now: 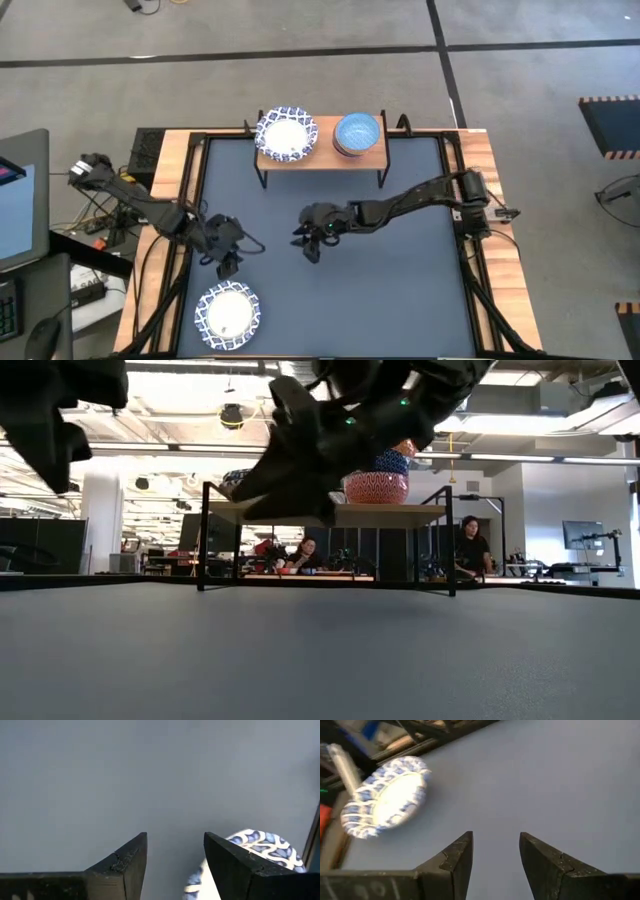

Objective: Place and stack bowls onto a shelf
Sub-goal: Stack the white patterned bowl on top of the white patterned bowl on the shelf

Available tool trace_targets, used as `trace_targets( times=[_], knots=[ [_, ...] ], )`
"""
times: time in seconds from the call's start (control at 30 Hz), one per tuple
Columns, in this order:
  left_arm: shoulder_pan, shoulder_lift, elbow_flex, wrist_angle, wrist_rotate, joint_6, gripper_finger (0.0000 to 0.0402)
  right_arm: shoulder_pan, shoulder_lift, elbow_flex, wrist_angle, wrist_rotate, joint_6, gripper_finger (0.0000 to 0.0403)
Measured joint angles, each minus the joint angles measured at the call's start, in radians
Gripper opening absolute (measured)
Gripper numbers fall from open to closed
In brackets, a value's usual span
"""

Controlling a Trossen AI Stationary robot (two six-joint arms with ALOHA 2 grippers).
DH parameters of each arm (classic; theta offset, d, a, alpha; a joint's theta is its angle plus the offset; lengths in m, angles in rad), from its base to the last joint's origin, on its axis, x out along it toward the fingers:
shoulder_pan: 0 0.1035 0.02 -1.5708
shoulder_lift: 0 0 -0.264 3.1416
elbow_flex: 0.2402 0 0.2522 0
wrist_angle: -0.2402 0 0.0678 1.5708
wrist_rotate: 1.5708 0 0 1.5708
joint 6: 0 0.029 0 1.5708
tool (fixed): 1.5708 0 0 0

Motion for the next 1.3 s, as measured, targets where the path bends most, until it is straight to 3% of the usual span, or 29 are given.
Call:
trace_targets(
  times=[0.17,0.4,0.77,0.87,1.13,1.3],
  knots=[
    [-0.109,0.106,0.000,0.077,0.073,-0.079,0.0180,0.025,0.099,0.074,0.129,-0.077,0.047,0.0187],
    [-0.225,0.271,0.000,0.170,0.149,-0.129,0.0180,0.081,0.194,0.163,0.140,-0.111,0.067,0.0187],
    [-0.266,0.405,0.006,0.177,0.174,-0.316,0.0180,0.138,0.349,0.356,0.150,-0.108,0.103,0.0187],
    [-0.269,0.410,0.006,0.207,0.137,-0.349,0.0180,0.142,0.402,0.401,0.137,-0.107,0.112,0.0187],
    [-0.268,0.410,0.006,0.386,-0.091,-0.322,0.0179,0.145,0.416,0.413,0.003,-0.115,0.148,0.0187],
    [-0.268,0.410,0.006,0.392,-0.124,-0.339,0.0168,0.150,0.415,0.413,0.042,-0.155,0.153,0.0187]
  ],
)
